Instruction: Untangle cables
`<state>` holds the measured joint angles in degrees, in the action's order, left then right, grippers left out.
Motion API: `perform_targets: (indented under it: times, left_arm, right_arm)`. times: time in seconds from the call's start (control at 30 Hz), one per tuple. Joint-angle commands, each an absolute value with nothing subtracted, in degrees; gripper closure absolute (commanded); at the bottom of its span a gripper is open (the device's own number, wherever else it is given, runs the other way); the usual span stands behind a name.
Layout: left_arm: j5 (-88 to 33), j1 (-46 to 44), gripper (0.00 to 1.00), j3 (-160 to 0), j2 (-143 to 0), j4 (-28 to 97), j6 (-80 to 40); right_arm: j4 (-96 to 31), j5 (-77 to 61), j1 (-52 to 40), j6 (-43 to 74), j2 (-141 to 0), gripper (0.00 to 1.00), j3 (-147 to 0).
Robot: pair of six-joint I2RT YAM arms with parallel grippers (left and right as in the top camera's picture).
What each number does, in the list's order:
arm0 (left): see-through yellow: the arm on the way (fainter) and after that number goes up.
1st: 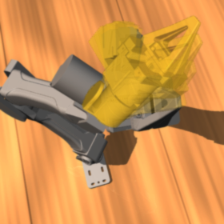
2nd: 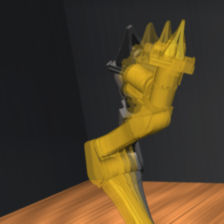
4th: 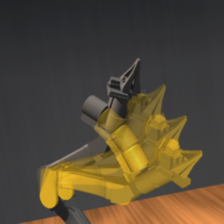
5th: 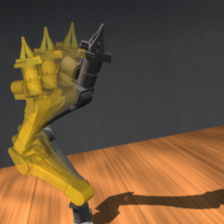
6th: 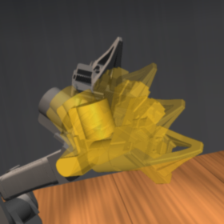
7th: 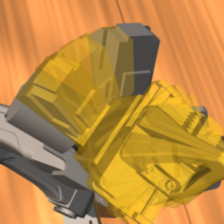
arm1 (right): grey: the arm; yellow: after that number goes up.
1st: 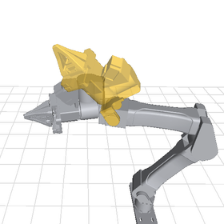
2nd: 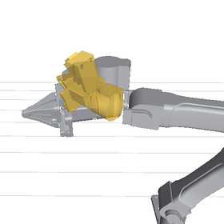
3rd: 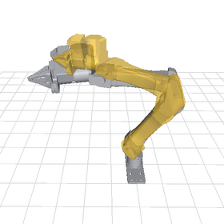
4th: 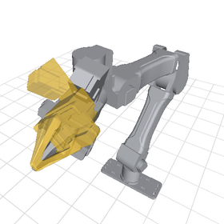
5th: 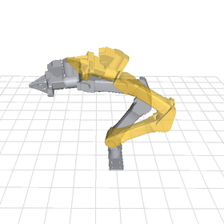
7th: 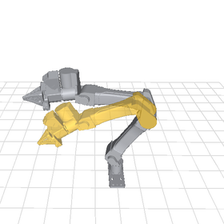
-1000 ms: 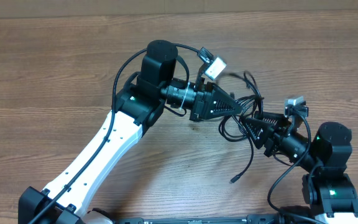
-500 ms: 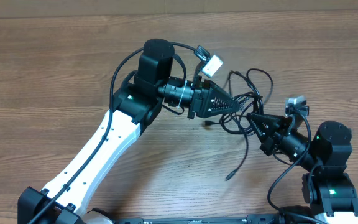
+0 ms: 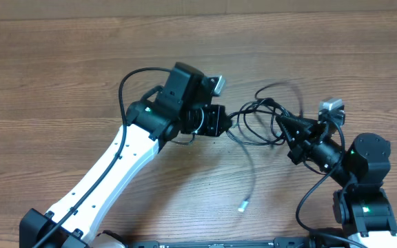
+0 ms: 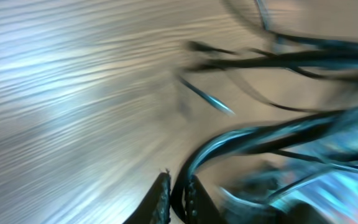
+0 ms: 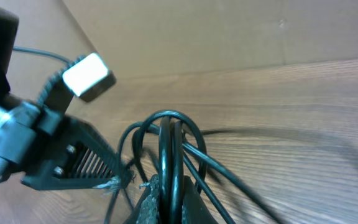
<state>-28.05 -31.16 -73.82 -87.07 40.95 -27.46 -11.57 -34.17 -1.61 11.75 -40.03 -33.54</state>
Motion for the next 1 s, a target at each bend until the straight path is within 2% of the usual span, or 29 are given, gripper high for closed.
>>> perform_targets:
  times: [0.0,0.2,0.3,0.4,0.83,0.97]
  left_arm:
    - [-2.83,-29.15,0.87,-73.34,-86.87,46.35,-29.78]
    - [-1.06,-29.17,0.86,-73.34,-86.89,49.15,-29.78]
    - [-1.04,-29.17,0.82,-73.34,-86.89,49.41,-29.78]
    - [-1.93,-29.17,0.84,-73.34,-86.89,49.69,-29.8]
    - [-25.76,-29.15,0.84,-73.34,-86.87,47.62,-26.04]
    - [-32.27,-29.17,0.84,-73.34,-86.87,44.12,-34.17]
  right_arm:
    - [-9.47,-30.24,-0.23,11.53,-38.74,0.96,-38.52]
    - [-9.47,-30.81,-0.25,11.57,-38.74,0.96,-40.4]
    - [-9.5,-32.73,-0.25,11.62,-38.74,0.96,-41.34]
    - [-9.52,-34.76,-0.25,11.81,-38.74,0.96,-41.78]
    - [-18.2,-28.21,-0.25,5.65,-38.76,0.96,-41.78]
    - [-18.22,-27.99,-0.25,5.65,-38.76,0.96,-41.78]
